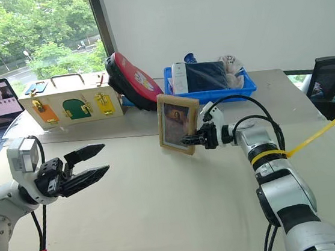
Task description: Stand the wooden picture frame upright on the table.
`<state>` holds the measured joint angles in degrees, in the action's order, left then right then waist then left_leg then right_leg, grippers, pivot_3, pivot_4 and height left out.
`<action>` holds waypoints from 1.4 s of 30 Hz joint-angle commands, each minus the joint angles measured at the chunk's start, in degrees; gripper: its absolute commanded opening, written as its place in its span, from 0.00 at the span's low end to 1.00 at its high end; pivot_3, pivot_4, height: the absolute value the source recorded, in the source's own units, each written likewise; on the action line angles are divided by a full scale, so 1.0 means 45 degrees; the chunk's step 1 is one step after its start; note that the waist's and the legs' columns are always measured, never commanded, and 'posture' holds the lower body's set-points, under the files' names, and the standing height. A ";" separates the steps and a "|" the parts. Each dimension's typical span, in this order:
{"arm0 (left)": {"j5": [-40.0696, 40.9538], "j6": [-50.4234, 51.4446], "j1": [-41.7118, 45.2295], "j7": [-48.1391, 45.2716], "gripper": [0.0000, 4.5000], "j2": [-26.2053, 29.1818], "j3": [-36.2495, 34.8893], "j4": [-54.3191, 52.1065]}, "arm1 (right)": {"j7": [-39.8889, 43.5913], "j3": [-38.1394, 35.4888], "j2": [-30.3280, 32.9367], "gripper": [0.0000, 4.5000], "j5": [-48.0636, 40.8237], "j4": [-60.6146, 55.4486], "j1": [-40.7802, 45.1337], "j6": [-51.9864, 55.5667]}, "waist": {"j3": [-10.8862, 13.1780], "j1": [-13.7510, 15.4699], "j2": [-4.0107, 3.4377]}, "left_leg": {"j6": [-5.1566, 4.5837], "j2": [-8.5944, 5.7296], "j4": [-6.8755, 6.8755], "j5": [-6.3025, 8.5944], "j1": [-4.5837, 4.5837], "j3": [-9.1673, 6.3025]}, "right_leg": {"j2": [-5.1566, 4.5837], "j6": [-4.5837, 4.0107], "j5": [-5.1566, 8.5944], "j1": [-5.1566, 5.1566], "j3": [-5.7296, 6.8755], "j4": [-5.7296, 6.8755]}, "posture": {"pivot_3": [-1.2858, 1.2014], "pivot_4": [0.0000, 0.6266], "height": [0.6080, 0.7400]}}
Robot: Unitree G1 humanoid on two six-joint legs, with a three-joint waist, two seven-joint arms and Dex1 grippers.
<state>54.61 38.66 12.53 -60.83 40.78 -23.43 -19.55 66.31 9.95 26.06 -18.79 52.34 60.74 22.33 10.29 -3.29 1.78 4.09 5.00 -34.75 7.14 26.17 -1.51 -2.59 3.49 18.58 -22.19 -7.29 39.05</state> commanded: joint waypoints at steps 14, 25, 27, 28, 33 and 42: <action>0.1170 -0.0087 0.0564 0.1426 1.00 -0.0701 0.0124 -0.0318 | 0.1719 -0.0995 -0.0454 0.27 -0.0056 -0.1279 -0.1119 0.2543 | -0.0001 0.0013 0.0001 | 0.0000 0.0001 -0.0013 0.0000 -0.0003 -0.0009 | 0.0004 0.0001 0.0000 0.0008 0.0010 0.0005 | 0.52 0.24 0.83; 0.0117 0.0001 0.0600 0.1107 1.00 -0.0099 0.1118 -0.0036 | 0.1223 -0.0717 -0.0058 0.71 0.0439 -0.5916 -0.3137 0.1774 | -0.0001 -0.0007 0.0001 | 0.0003 0.0002 -0.0008 -0.0001 -0.0003 -0.0010 | 0.0007 0.0001 0.0000 0.0006 0.0011 0.0006 | 0.52 0.24 0.83; -0.0036 -0.0225 0.0686 0.1080 1.00 -0.0092 0.1189 0.0019 | 0.1160 -0.0958 0.0229 0.85 0.0249 -0.6734 -0.3517 0.2234 | 0.0000 0.0024 -0.0001 | 0.0003 0.0001 -0.0009 -0.0001 -0.0001 -0.0010 | 0.0006 0.0001 0.0000 0.0005 0.0011 0.0006 | 0.52 0.24 0.83; -0.0065 -0.0269 0.0727 0.1119 1.00 -0.0086 0.1162 0.0041 | 0.1068 -0.1107 0.0389 0.94 0.0178 -0.7078 -0.3718 0.2375 | 0.0000 0.0051 -0.0001 | 0.0003 0.0000 -0.0011 -0.0001 0.0000 -0.0010 | 0.0004 0.0002 0.0000 0.0005 0.0010 0.0004 | 0.52 0.24 0.83; -0.0530 -0.0404 0.0872 0.1325 1.00 0.0048 0.1147 0.0291 | 0.0262 -0.2282 0.1363 0.99 -0.0280 -0.8103 -0.4895 0.2906 | 0.0000 0.0212 0.0000 | 0.0003 0.0001 -0.0014 -0.0001 -0.0001 -0.0010 | 0.0005 0.0002 0.0001 0.0006 0.0011 0.0004 | 0.52 0.24 0.83; -0.3201 -0.1492 0.0736 0.4231 1.00 -0.0619 0.1188 0.1127 | -0.1339 -0.3888 0.3228 0.99 0.0289 -1.2582 -0.9148 0.0257 | 0.0001 0.0207 0.0000 | 0.0002 0.0001 -0.0011 -0.0001 0.0002 -0.0011 | 0.0006 0.0004 0.0002 0.0006 0.0008 -0.0006 | 0.52 0.24 0.83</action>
<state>42.53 33.48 15.27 -44.32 37.85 -17.34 -15.18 61.92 -3.30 40.35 -14.88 4.97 21.60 25.82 10.29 -2.36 1.79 4.10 5.00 -34.80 7.13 26.17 -1.55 -2.56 3.50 18.59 -22.18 -7.28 39.03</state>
